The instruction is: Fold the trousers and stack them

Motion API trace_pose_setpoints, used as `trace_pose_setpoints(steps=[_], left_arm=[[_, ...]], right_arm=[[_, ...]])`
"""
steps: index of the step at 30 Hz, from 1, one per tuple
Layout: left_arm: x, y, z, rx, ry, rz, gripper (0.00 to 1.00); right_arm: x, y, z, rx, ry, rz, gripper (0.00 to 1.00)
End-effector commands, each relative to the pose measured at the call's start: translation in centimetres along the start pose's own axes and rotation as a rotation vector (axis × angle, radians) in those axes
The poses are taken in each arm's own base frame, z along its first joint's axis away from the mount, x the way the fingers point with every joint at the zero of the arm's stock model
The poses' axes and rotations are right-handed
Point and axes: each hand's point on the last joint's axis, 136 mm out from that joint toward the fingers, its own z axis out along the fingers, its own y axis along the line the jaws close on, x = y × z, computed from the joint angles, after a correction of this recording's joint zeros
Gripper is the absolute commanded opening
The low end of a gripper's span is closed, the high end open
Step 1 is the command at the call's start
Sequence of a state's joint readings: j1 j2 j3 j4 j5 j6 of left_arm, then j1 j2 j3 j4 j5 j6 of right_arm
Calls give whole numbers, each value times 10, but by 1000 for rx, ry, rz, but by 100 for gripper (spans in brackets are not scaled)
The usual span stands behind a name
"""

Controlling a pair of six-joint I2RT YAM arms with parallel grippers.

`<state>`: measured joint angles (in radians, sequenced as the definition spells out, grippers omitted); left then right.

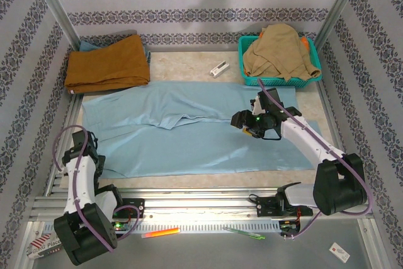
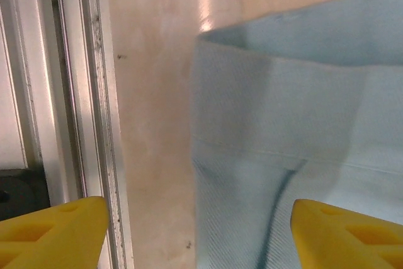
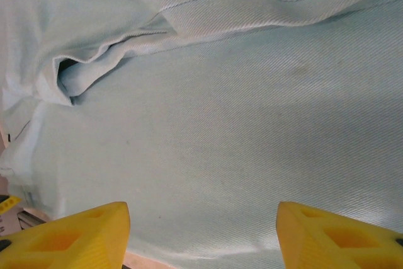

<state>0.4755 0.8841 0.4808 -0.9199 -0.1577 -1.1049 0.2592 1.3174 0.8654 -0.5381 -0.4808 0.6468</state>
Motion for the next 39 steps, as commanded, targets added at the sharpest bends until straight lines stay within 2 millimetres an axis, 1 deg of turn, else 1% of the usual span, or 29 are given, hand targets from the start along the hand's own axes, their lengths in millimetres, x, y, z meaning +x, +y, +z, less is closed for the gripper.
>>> trace_pose_setpoints(steps=[1,2,5,9,12,13,14,18,21,22,24,32,35,39], left_arm=[[-4,-13,11,72,-26,-52,75],[-4,-15,14,84,-25,-43,74],[-2,-12,22,76,-28,-47,71],[1,-15,32,91,-21,-53,55],[0,-20,34,117,-27,-37,42],[0,-20,34,119,-31,-34,38],[-1,-21,33,124,-31,-29,37],[-7,-24,22,152,-62,-1,13],[-13,-28,14,183,-90,12,2],[-15,-29,11,194,-103,12,0],[-15,-30,7,221,-107,16,0],[-13,-54,-17,393,-99,59,0],[-13,-60,-22,418,-93,72,0],[-10,-68,-26,458,-74,97,0]], right_arm=[[4,3,-1,-4,12,-25,63],[4,2,-1,1,10,-25,63],[6,-1,-1,13,17,-21,63],[7,-2,-4,18,11,-16,63],[8,-1,-7,18,6,-13,63],[9,-2,-8,20,6,-11,63],[9,-1,-9,18,2,-13,63],[8,-1,-12,23,-9,-10,63],[7,-1,-12,30,-15,-6,63],[7,0,-12,29,-16,-6,63],[7,0,-12,27,-18,-4,63],[9,0,-15,33,-16,-6,63],[10,-5,-23,63,-22,-14,63],[7,-16,-41,79,-52,25,62]])
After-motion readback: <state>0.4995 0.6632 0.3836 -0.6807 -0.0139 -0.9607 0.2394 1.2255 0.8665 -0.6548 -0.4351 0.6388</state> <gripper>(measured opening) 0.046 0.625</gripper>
